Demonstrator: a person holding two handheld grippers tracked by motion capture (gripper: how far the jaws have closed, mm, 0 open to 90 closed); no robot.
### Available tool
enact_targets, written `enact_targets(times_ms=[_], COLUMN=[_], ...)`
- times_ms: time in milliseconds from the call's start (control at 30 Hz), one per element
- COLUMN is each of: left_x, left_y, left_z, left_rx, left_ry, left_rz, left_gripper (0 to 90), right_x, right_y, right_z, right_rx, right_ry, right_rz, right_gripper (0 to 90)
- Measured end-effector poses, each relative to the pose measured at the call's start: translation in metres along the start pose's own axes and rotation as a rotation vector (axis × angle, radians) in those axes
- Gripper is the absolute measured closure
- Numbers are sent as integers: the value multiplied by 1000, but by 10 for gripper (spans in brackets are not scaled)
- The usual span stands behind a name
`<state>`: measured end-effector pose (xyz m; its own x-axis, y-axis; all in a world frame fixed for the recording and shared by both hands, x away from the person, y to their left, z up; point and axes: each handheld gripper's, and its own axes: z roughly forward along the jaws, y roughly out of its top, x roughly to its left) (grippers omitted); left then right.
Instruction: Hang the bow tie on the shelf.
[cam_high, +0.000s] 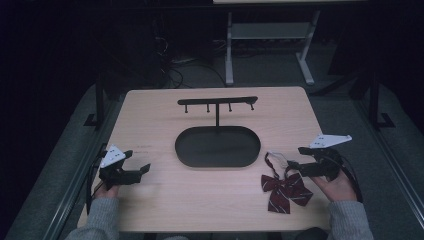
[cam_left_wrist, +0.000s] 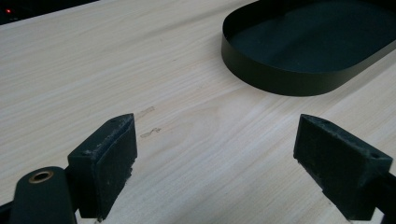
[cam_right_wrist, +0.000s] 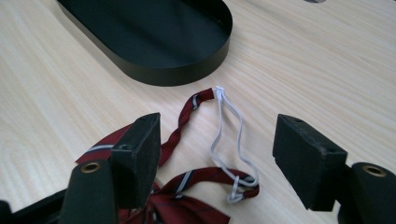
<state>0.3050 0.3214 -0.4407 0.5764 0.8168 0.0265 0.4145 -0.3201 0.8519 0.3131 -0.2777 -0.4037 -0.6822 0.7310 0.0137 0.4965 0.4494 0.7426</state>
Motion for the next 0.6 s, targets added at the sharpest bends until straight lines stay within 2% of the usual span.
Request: enact_targets(times_ms=[267,433,500,600], left_x=[0,-1,0,0], left_y=[0,0,0,0], left_z=[0,0,0,0], left_rx=[1,-2,2,4], left_ry=[-3,-4,-2,-2], left_rz=[1,2,3,3], left_gripper=[130,130,130,130], right_x=[-5,-11,-13,-16], right_y=[17,24,25,28], right_z=[21,30,33,41], right_rx=[66,91,86,110], right_ry=[27,38,36,40], right_rz=[-31,-29,-41,-39], right_gripper=[322,326,344,355])
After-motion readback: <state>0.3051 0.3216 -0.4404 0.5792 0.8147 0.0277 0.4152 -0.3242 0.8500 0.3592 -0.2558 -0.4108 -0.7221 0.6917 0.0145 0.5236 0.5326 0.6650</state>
